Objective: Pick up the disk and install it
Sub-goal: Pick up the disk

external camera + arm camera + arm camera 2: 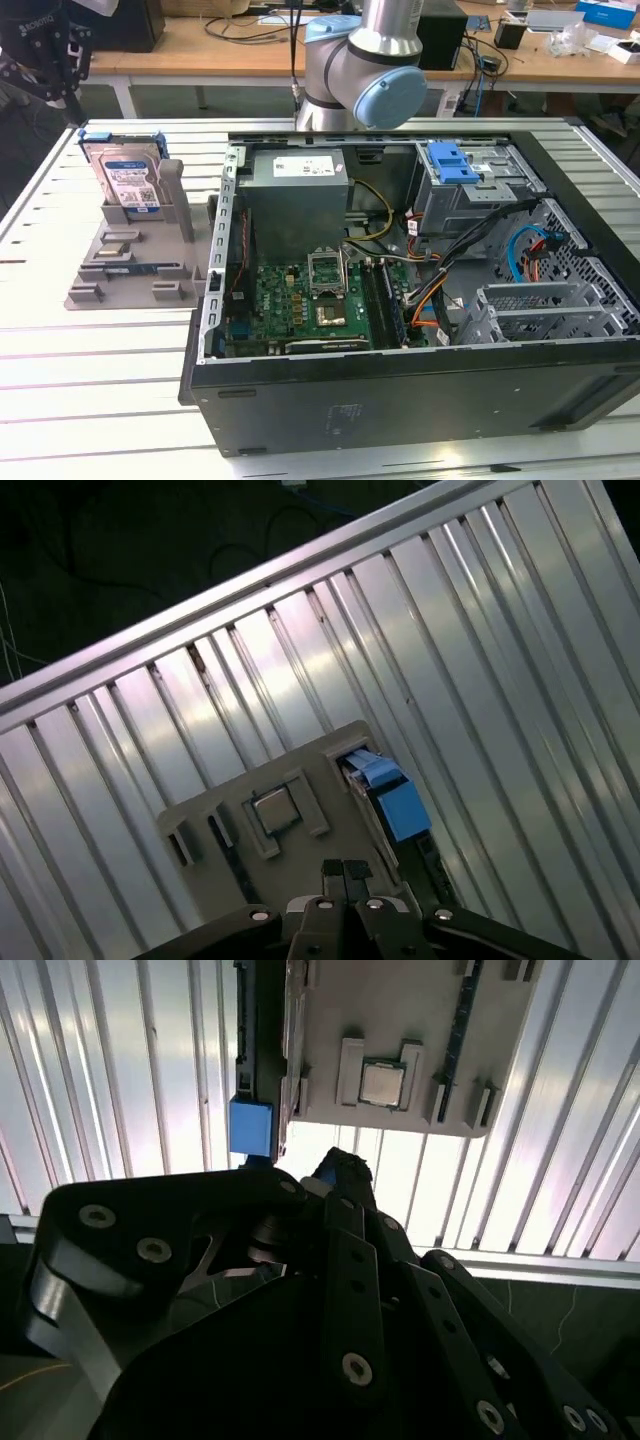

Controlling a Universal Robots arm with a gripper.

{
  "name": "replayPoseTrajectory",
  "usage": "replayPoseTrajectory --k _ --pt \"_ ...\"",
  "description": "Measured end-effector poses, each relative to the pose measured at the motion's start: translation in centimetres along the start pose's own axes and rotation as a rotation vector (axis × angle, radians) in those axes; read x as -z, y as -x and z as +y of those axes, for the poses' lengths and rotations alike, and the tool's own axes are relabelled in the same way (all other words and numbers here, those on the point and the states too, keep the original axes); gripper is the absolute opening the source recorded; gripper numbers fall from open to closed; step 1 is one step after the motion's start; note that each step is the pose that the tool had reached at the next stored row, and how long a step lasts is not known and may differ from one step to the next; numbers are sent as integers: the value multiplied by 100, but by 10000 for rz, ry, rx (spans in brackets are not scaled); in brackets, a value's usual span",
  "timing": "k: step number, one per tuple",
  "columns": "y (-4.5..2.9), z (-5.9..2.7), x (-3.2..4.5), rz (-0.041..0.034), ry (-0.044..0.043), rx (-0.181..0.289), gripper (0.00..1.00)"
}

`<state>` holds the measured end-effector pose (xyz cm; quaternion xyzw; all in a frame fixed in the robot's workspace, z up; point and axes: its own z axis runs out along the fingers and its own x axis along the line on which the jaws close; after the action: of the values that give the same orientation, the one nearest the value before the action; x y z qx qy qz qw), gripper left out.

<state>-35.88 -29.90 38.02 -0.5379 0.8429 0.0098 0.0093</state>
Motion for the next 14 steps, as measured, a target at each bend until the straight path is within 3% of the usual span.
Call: replayPoseTrajectory --k 14 --pt "0 0 0 10 39 1481 11"
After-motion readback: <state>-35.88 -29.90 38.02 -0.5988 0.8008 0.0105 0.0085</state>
